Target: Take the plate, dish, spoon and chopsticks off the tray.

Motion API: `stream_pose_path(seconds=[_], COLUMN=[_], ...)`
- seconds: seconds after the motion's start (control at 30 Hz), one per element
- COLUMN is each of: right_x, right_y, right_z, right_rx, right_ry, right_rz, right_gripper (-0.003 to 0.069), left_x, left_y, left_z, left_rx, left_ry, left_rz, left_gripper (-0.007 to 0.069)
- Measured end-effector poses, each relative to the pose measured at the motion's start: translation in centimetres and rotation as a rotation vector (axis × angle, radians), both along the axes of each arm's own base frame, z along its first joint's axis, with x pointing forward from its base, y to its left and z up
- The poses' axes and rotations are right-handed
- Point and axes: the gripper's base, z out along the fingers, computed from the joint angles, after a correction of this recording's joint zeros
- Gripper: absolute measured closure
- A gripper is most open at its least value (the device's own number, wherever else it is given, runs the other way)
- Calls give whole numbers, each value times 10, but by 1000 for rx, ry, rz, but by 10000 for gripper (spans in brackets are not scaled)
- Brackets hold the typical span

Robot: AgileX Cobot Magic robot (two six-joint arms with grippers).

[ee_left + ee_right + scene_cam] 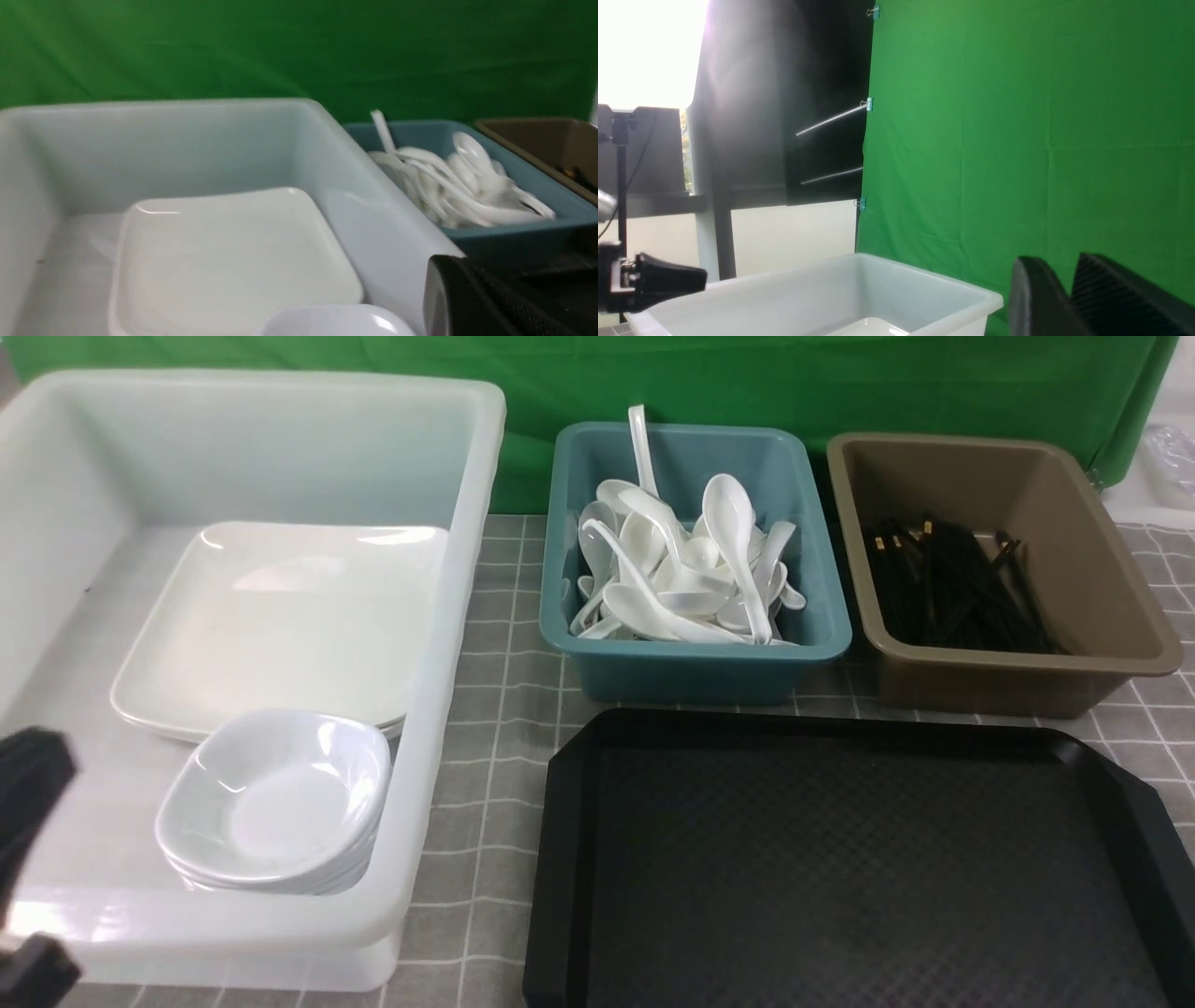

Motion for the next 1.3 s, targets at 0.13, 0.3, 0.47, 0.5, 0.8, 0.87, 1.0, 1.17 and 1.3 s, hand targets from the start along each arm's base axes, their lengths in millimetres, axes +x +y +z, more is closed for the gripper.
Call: stream_pose_path(seconds=[0.13,0.3,0.47,0.5,0.8,0.87,1.0,1.17,1.3], right_x=[0,0,0,0,0,0,0,0,0], right_y=[0,0,0,0,0,0,0,0,0], right_z=[0,0,0,0,0,0,0,0,0], right_rx=[0,-1,-1,-1,-1,-1,-1,-1,-1], right_ry=[0,1,2,2,2,2,2,2,2], right_rz=[0,-1,-1,-1,-1,-1,-1,-1,-1], right_gripper=[483,472,461,461,441,435,428,425,424], left_x=[-10,-19,-20,-20,-20,-20,-20,-20,-20], left_y=[11,14,14,14,14,14,14,14,14], left_z=[-29,-70,-77,-77,-77,-77,-77,-77,-77], left_rx=[-6,49,75,77,110,112,112,112,113], left_ry=[-33,37,91,91,87,87,87,87,87], left_rz=[127,179,171,171,176,176,176,176,177], left_gripper=[622,622,622,622,622,622,622,622,622])
